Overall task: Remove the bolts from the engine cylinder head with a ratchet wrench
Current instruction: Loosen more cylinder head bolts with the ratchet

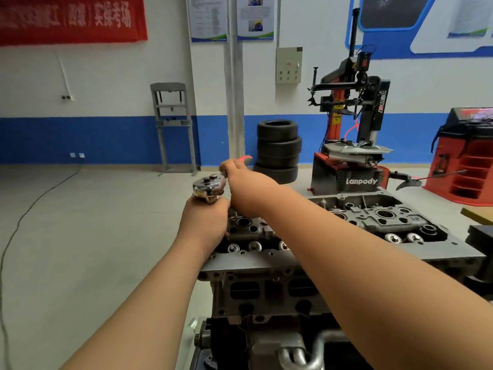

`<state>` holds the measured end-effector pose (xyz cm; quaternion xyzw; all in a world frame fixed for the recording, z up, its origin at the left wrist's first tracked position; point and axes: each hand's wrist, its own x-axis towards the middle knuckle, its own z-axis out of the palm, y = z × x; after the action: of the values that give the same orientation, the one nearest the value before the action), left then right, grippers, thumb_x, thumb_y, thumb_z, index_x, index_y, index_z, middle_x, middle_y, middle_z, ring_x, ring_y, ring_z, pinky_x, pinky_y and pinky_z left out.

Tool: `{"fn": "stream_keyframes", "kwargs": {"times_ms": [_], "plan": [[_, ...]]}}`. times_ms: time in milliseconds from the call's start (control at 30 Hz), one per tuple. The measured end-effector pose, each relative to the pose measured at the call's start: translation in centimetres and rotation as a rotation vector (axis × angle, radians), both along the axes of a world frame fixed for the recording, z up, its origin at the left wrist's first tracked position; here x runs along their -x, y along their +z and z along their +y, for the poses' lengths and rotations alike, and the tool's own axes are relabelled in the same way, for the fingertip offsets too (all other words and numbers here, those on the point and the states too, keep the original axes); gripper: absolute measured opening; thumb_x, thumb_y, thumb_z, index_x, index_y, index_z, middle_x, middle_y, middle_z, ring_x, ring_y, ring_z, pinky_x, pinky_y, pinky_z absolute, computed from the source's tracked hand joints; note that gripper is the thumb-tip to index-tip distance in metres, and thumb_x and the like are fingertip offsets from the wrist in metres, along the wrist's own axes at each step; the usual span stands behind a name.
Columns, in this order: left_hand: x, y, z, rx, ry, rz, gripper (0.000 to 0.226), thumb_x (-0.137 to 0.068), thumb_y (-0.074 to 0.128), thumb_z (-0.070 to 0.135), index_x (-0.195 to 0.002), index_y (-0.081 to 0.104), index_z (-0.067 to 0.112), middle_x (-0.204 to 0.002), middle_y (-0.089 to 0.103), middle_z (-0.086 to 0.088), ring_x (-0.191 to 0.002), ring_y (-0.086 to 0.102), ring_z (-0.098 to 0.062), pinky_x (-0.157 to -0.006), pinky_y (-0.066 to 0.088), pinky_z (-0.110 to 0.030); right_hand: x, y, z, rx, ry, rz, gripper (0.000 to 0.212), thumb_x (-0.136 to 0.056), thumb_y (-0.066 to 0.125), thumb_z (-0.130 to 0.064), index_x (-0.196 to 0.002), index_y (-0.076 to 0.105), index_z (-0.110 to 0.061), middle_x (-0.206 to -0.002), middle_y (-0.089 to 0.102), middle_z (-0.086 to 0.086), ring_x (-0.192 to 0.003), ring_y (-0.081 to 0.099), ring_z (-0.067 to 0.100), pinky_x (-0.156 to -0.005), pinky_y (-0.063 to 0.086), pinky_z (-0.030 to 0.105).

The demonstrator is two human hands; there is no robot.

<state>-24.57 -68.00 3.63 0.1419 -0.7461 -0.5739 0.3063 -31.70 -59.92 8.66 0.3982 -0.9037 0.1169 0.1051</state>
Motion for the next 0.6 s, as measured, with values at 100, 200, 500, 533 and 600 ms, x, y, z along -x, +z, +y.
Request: {"fn": "stream_keyframes", "kwargs": {"times_ms": [100, 200, 500, 533, 600], "plan": [[0.4, -0.1, -0.1, 0.026, 0.012, -0.018, 0.021, -0.080, 0.049, 0.009, -0.061, 0.053, 0.016, -0.039, 0.045, 0.002, -0.037, 0.049, -0.019, -0.055, 0.050, -0.040, -1.5, -0.4, 1.8, -0.029, -0.157, 0.125, 0.064, -0.083, 0.059, -0.003, -0.137, 0.026, -0.010, -0.139, 0.029, 0.011, -0.095, 0.057, 0.032, -0.062, 0.040, 0.037], [0.5, -0.1, 0.0, 0.030, 0.014, -0.033, 0.027, -0.082, 0.049, 0.007, -0.055, 0.047, 0.012, -0.039, 0.044, 0.000, -0.037, 0.047, -0.021, -0.055, 0.048, -0.038, -4.6, -0.6, 4.3, -0.015, -0.332, 0.189, 0.060, -0.084, 0.055, -0.004, -0.136, 0.026, -0.009, -0.134, 0.030, 0.012, -0.076, 0.051, 0.030, -0.049, 0.032, 0.034], [-0.5, 0.2, 0.5, 0.055, 0.033, 0.027, 0.032, -0.092, 0.043, 0.005, -0.061, 0.043, 0.014, -0.053, 0.048, 0.001, -0.042, 0.049, 0.012, -0.040, 0.034, -0.006, -14.2, -2.4, 7.9, -0.060, -0.222, 0.257, 0.080, -0.091, 0.049, -0.027, -0.145, -0.007, -0.010, -0.136, 0.006, 0.012, -0.051, 0.028, 0.018, -0.037, 0.018, 0.026], [-0.4, 0.0, 0.4, 0.071, 0.032, 0.000, 0.031, -0.090, 0.044, 0.004, -0.061, 0.042, 0.013, -0.051, 0.047, 0.001, -0.040, 0.050, 0.006, -0.038, 0.034, -0.008, -13.3, -2.1, 7.7, -0.036, -0.268, 0.246, 0.075, -0.089, 0.052, -0.026, -0.143, 0.002, -0.011, -0.132, 0.014, 0.011, -0.052, 0.028, 0.019, -0.037, 0.018, 0.027], [0.0, -0.2, 0.4, 0.096, 0.017, -0.029, 0.026, -0.085, 0.049, 0.006, -0.060, 0.047, 0.012, -0.045, 0.048, 0.000, -0.035, 0.047, -0.010, -0.046, 0.043, -0.021, -10.5, -1.1, 7.4, 0.002, -0.357, 0.197, 0.057, -0.086, 0.057, -0.021, -0.131, 0.022, -0.015, -0.121, 0.029, 0.011, -0.056, 0.033, 0.023, -0.039, 0.020, 0.027]]}}
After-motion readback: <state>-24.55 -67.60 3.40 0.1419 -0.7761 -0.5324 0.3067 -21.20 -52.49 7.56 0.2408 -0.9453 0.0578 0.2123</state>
